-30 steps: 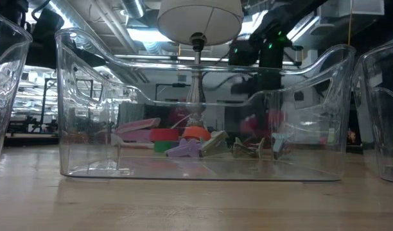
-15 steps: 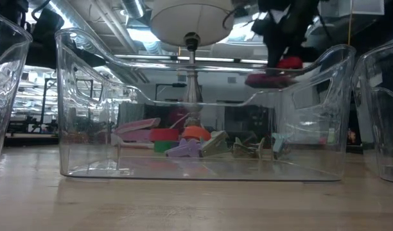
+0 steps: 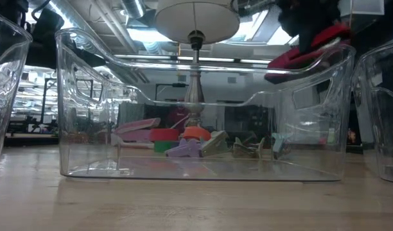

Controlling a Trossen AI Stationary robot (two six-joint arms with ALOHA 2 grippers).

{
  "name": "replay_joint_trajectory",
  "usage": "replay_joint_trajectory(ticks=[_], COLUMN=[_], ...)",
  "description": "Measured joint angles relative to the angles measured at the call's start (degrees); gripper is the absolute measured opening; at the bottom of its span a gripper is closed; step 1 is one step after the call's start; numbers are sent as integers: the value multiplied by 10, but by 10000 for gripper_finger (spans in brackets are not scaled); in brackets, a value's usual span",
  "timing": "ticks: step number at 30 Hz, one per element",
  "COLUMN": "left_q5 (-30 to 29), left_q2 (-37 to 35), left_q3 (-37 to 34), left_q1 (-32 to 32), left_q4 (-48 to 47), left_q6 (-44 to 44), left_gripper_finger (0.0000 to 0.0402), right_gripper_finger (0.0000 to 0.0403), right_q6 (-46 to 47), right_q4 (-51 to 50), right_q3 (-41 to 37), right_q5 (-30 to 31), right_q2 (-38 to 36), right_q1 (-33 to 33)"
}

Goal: Pick and place Stapler, Stapler remover, tape
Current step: Put the red stapler into the bottom right transparent bin

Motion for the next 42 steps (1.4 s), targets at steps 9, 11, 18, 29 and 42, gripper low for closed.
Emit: replay_joint_trajectory(ticks=[9,11,18,29,42], left_q5=[0,0,0,0,0], left_q2=[0,0,0,0,0], left_q3=[0,0,0,0,0], left_q1=[0,0,0,0,0], left_q4=[0,0,0,0,0], left_q6=[0,0,0,0,0], left_gripper_finger=[239,239,239,239,239], right_gripper_finger=[143,143,143,143,143], right_q6=[52,68,131,306,301], right_q4=[39,54,109,39,32], right_q3=[0,0,0,0,-82], right_q5=[-95,-122,-186,-151,-57], right_q2=[-18,-18,-18,-18,2], right_q1=[83,109,213,384,487])
